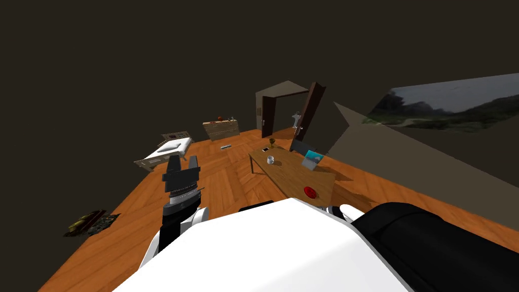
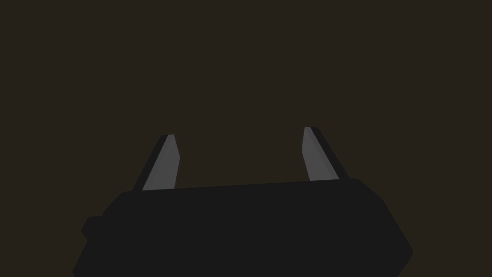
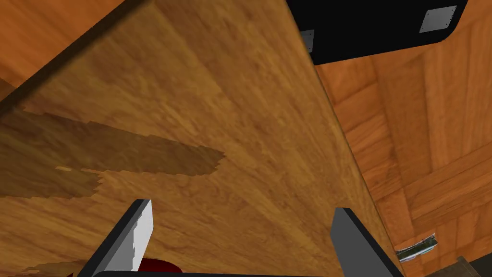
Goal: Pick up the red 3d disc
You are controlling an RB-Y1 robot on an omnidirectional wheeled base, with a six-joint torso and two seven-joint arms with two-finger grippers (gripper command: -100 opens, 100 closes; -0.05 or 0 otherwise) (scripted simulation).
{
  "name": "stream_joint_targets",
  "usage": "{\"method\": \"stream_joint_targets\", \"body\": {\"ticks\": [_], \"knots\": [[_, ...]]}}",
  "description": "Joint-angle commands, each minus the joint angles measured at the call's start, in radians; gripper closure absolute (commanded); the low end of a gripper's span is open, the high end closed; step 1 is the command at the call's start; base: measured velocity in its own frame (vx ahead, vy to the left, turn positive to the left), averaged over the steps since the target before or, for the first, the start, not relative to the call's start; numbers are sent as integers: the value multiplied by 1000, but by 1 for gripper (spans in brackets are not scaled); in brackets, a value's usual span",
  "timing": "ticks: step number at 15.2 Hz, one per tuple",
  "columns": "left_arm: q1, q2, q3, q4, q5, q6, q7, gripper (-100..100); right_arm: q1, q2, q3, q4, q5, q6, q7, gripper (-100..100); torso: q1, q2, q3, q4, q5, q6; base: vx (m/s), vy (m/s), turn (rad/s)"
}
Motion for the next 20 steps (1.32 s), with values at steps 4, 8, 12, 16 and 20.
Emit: {"method": "stream_joint_targets", "body": {"ticks": [4, 8, 12, 16, 20], "knots": [[0, 0, 0, 0, 0, 0, 0, 0, 22, -53, 22, 88, 119, -10, -57, -100, -1, -1, 0, 0, 0, 0, 38, -52, 428], [0, 0, 0, 0, 0, 0, 0, 0, 22, -66, 38, 145, 170, -19, -76, -100, 0, -1, 0, 0, 0, 0, 33, -38, 263], [0, 0, 0, 0, 0, 0, 0, 0, 21, -71, 53, 186, 207, -26, -89, -100, 0, -1, -1, 0, 0, 0, 35, -41, 247], [0, 0, 0, 0, 0, 0, 0, 0, 11, -33, 71, 224, 196, 8, -62, -100, 1, 0, 0, 0, 0, 1, 20, -38, 120], [0, 0, 0, 0, 0, 0, 0, 0, 10, -22, 77, 229, 193, 20, -59, 100, 1, 2, 1, 0, 0, 1, -6, -34, 40]]}}
